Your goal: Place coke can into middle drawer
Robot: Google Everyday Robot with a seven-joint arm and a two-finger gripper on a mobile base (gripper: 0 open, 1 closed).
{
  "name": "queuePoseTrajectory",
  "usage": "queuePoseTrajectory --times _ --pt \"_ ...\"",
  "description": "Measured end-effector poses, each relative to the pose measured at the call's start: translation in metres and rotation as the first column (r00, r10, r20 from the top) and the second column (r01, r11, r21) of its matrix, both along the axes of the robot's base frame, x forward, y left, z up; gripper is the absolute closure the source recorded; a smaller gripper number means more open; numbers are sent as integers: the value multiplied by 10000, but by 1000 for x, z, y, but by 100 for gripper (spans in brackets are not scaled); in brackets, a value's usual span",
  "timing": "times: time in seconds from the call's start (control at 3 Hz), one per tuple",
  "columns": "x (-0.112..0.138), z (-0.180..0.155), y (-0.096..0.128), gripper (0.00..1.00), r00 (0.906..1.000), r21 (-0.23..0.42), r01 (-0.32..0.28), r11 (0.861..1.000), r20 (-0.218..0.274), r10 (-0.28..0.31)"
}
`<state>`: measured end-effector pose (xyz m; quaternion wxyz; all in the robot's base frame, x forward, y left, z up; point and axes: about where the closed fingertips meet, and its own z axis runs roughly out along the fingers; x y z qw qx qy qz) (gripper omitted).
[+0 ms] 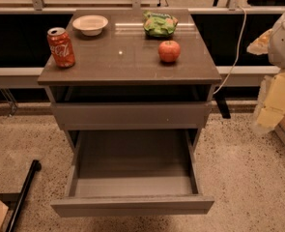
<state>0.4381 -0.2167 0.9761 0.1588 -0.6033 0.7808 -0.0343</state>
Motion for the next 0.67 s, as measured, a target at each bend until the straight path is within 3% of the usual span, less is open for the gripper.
queuePoseTrajectory --times 0.33,0.67 --pt "0 0 0 0 10000 0 0 10000 0 0" --pt "11 3 19 0 9989 723 12 9974 460 -45"
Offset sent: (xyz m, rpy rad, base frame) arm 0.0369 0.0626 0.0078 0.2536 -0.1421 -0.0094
